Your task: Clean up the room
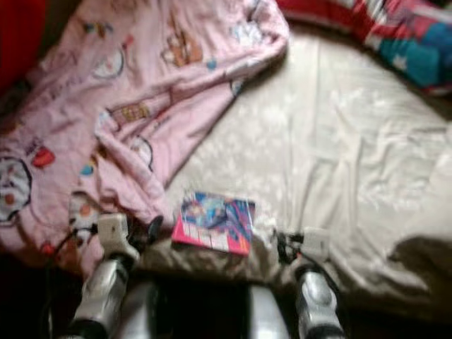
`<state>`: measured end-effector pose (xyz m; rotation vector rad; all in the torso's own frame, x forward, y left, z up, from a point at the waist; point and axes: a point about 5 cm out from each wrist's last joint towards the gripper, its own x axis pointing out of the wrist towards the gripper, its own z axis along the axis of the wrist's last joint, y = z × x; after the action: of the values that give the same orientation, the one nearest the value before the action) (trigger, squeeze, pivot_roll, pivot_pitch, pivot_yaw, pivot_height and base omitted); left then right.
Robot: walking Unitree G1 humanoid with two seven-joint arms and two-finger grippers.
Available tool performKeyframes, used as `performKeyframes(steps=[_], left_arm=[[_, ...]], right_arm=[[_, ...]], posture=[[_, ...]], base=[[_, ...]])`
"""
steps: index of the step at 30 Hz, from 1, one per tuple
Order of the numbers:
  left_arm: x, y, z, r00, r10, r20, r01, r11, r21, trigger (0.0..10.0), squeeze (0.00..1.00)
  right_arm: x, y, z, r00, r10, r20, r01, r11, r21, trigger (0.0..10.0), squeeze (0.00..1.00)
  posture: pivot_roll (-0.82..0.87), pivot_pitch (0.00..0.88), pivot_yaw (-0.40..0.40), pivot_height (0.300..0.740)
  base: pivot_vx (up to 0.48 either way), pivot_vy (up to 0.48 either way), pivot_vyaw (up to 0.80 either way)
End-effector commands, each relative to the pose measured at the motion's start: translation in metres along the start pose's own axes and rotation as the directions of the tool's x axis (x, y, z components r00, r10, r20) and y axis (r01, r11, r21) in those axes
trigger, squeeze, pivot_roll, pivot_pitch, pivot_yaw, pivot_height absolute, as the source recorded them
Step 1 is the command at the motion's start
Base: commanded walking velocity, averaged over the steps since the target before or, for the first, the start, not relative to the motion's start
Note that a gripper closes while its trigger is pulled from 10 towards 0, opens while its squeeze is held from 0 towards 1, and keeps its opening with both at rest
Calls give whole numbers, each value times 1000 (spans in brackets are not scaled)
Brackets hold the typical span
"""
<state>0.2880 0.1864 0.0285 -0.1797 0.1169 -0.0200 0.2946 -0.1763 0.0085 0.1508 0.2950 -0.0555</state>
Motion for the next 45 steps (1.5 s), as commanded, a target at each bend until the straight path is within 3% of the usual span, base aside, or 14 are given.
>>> performKeyframes(steps=[1,7,8,9,10,11,27,28,29,30,37,45], left_arm=[[-6,6,-5,1000,18,-22,-18,1000,1,10000,0],[-4,3,7,1000,-4,25,3,1000,13,10000,0],[-3,3,9,1000,-6,30,6,1000,14,10000,0],[-3,2,12,999,-11,39,11,1000,17,10000,0],[-3,2,12,999,-11,39,11,1000,17,10000,0],[-3,1,14,999,-17,49,16,1000,19,10000,0],[-23,-6,37,993,-56,99,52,998,43,10000,0],[-24,-6,38,993,-57,99,53,998,44,10000,0],[-25,-5,38,994,-55,96,51,998,45,10000,0],[-26,-5,38,994,-54,91,49,998,47,10000,0],[-30,-5,38,997,-44,69,41,998,45,10000,0],[-34,-6,35,998,-32,48,30,999,36,10000,0]], right_arm=[[-4,0,-13,998,-7,-64,8,1000,2,10000,1000],[5,9,0,998,40,-56,-41,999,-20,10000,1000],[7,10,3,998,41,-56,-42,999,-23,10000,859],[9,11,6,997,43,-56,-45,999,-26,10000,86],[9,11,6,997,43,-56,-45,999,-26,10000,86],[11,12,9,997,46,-58,-48,998,-34,10000,0],[20,13,21,996,28,-80,-34,997,-65,10000,0],[20,13,21,996,26,-84,-32,997,-69,8196,0],[20,13,21,996,16,-89,-23,997,-80,3216,0],[20,13,22,997,14,-81,-20,998,-66,0,0],[20,12,22,997,-2,-78,-4,997,-73,0,0],[17,-2,17,993,-70,-96,63,995,-78,0,0]], posture=[[-22,330,10,636],[6,357,26,636],[9,362,28,636],[13,370,30,636],[13,370,30,636],[20,380,35,636],[86,471,73,636],[88,479,74,636],[88,480,74,636],[89,482,75,636],[90,484,72,636],[88,484,68,636]], base=[[0,0,0],[0,0,0],[0,0,0],[0,0,0],[0,0,0],[0,0,0],[0,0,0],[0,0,0],[0,0,0],[0,0,0],[0,0,0],[0,0,0]])
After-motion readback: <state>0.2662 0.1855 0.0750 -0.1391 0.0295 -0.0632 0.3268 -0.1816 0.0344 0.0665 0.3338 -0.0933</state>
